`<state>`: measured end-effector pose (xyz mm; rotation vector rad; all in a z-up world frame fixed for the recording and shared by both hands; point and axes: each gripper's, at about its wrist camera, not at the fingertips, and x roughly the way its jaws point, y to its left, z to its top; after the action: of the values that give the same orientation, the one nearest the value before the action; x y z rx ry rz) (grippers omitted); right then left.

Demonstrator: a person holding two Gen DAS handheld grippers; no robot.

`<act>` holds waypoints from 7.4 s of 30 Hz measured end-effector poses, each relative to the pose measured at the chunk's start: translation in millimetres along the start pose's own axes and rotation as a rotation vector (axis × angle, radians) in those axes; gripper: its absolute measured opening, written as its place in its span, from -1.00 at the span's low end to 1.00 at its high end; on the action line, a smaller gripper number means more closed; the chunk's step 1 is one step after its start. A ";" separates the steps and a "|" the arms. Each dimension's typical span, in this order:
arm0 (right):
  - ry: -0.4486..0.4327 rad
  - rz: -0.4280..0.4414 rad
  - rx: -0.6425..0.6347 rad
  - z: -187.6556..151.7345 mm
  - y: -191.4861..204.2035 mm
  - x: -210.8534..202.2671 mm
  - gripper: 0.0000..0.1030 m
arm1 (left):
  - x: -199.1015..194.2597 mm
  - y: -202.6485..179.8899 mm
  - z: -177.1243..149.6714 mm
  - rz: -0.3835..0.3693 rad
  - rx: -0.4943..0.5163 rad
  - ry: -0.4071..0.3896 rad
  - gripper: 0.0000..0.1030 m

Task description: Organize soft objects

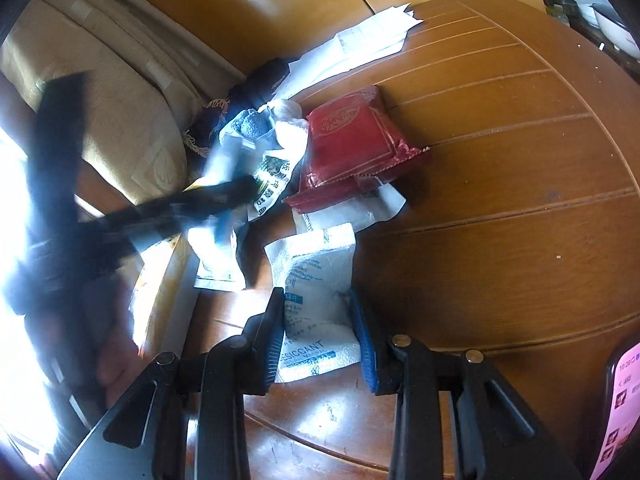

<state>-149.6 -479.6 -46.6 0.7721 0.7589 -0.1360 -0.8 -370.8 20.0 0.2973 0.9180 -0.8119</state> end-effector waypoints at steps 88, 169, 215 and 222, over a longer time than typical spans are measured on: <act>-0.039 -0.233 -0.084 98.9 42.1 25.3 0.49 | -78.1 91.5 -96.7 -0.283 -0.360 -0.174 0.44; -0.162 0.106 -0.081 20.1 57.5 -20.3 0.06 | -106.1 89.0 -87.0 -0.094 -0.336 -0.174 -0.36; -0.112 0.118 -0.293 24.8 152.6 44.4 0.33 | -91.8 197.9 -59.3 -0.090 -0.474 -0.208 0.47; -0.116 0.026 -0.118 11.7 71.4 9.7 0.33 | -80.5 123.6 -83.3 -0.228 -0.428 -0.146 0.47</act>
<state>-109.1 -434.5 -6.1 0.6561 0.6413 -0.1108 13.2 -201.9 22.4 -0.2407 0.9726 -0.8102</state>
